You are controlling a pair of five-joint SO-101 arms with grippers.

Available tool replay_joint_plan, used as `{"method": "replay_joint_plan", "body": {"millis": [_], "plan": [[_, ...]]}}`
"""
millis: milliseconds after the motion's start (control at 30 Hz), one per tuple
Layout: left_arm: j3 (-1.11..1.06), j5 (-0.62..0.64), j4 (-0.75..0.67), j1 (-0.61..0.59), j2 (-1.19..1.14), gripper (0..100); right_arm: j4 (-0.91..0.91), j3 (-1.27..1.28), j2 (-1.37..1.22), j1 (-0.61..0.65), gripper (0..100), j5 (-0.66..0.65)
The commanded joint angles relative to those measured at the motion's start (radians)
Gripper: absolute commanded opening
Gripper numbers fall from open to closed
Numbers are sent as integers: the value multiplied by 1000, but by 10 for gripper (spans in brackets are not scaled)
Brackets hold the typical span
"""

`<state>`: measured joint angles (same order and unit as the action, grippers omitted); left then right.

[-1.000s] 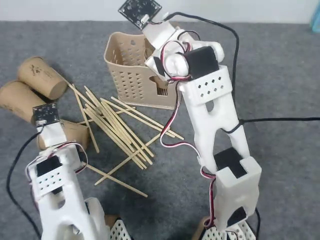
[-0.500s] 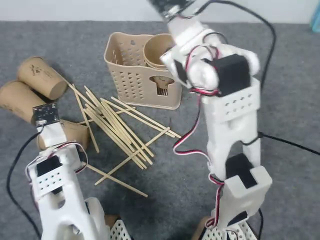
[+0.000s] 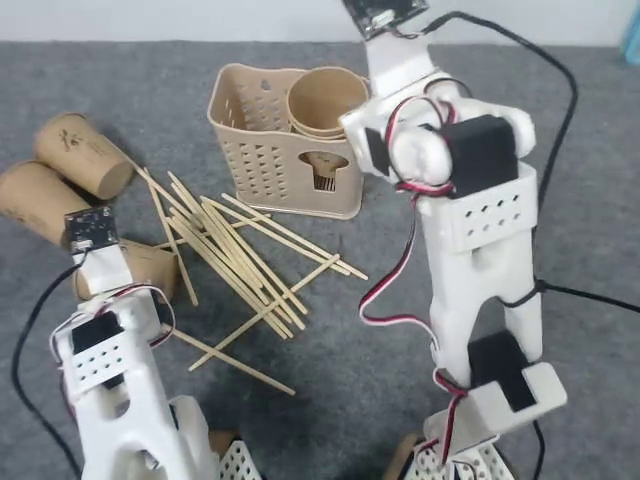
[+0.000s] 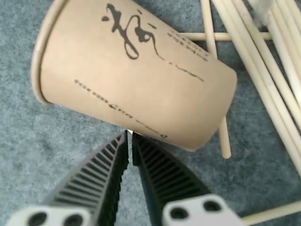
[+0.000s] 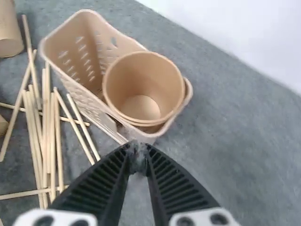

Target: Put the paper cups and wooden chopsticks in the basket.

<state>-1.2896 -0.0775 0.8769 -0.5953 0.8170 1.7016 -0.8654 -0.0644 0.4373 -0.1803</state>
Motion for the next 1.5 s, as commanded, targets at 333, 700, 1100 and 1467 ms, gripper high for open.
{"method": "replay_joint_plan", "body": {"millis": [333,700,1100,1467], "plan": [[13,-3,-20,-2,3,13,-533,643,334,-8,8,-17],[13,-3,-31,-2,3,13,-1033,1102,404,-18,8,-18],[13,-3,-32,-2,3,13,-1026,1137,449,-15,8,-20],[16,-3,-29,-2,3,14,-522,1031,731,-48,8,-64]]}}
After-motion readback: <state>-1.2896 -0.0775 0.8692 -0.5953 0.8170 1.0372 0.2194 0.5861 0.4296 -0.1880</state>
